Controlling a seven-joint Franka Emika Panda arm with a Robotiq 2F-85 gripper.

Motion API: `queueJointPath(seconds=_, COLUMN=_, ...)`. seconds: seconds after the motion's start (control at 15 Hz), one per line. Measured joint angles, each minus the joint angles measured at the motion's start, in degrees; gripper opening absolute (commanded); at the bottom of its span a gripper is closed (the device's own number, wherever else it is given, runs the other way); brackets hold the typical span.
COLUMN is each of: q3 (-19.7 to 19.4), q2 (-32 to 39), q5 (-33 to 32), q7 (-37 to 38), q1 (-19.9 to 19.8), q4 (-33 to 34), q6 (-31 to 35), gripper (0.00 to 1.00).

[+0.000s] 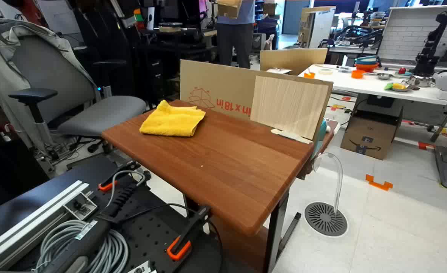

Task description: Use the towel to wipe the desk

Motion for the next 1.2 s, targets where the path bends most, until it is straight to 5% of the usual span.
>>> queueJointPath(seconds=0.73, q3=0.1, q2=1.8, q5=0.2, q7=0.0, q1=0.3, q4=0.4, q6=1.0, gripper=1.00)
queueJointPath(seconds=1.2, q3=2.5, q2=22.4, q5=4.7, q7=4.1, q1=3.7, q4=4.8, q6=14.5, gripper=1.00)
